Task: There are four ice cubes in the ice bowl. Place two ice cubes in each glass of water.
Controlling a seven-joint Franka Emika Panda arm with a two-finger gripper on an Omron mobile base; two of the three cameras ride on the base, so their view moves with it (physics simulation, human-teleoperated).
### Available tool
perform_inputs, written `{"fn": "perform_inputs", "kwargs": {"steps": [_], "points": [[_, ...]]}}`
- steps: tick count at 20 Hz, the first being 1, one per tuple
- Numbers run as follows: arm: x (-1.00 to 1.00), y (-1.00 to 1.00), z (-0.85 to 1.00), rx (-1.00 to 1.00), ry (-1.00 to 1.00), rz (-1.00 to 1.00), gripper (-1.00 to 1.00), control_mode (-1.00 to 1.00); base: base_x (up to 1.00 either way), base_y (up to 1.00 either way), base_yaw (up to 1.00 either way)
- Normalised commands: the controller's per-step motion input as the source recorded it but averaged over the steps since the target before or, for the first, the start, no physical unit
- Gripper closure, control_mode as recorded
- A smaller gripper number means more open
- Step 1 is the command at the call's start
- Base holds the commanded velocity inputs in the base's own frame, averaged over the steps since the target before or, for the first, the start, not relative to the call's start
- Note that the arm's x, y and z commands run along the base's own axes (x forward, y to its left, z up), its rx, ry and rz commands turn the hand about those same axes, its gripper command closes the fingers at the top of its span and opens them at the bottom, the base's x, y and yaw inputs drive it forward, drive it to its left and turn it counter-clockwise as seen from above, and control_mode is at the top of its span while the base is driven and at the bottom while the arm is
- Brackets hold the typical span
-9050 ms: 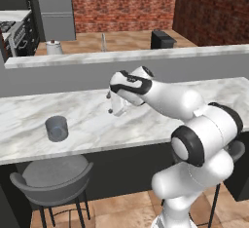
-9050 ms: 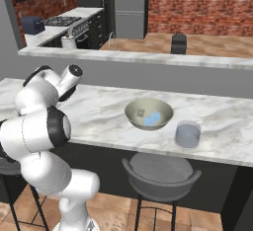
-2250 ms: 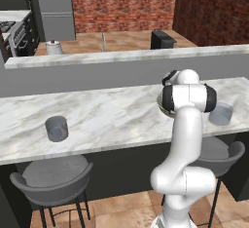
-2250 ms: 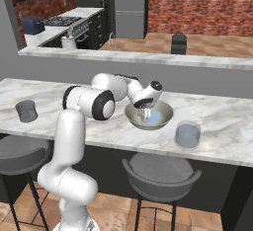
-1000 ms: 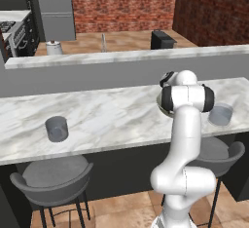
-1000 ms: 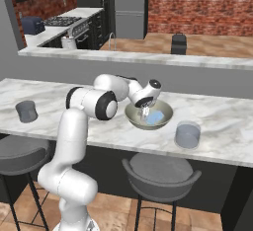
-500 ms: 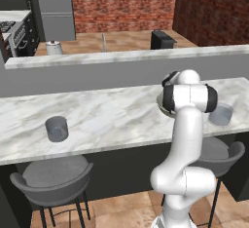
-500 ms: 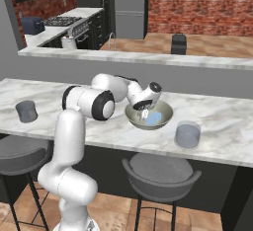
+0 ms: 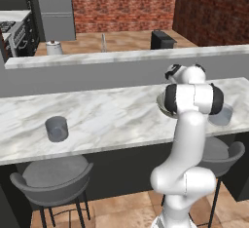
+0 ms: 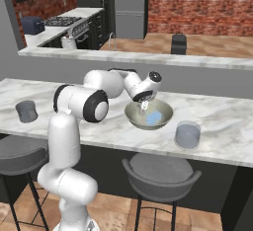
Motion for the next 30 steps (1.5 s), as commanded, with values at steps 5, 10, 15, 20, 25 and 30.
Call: {"fn": "perform_inputs", "kwargs": {"steps": [5, 10, 15, 20, 25, 30], "points": [[-0.21, -0.01, 0.75, 0.03, 0.05, 0.01, 1.00, -1.00, 0.00, 0.00, 0.00], [-0.62, 0.02, 0.08, 0.19, -0.04, 0.03, 1.00, -1.00, 0.00, 0.00, 0.00], [-0.69, 0.16, 0.02, 0.17, 0.00, 0.09, 1.00, -1.00, 0.00, 0.00, 0.00], [-0.43, 0.40, 0.46, 0.09, 0.05, 0.09, 1.00, -1.00, 0.00, 0.00, 0.00], [-0.18, 0.79, 0.51, 0.03, 0.11, 0.09, 1.00, -1.00, 0.00, 0.00, 0.00], [0.00, 1.00, 0.36, 0.00, 0.23, 0.06, 1.00, -1.00, 0.00, 0.00, 0.00]]}}
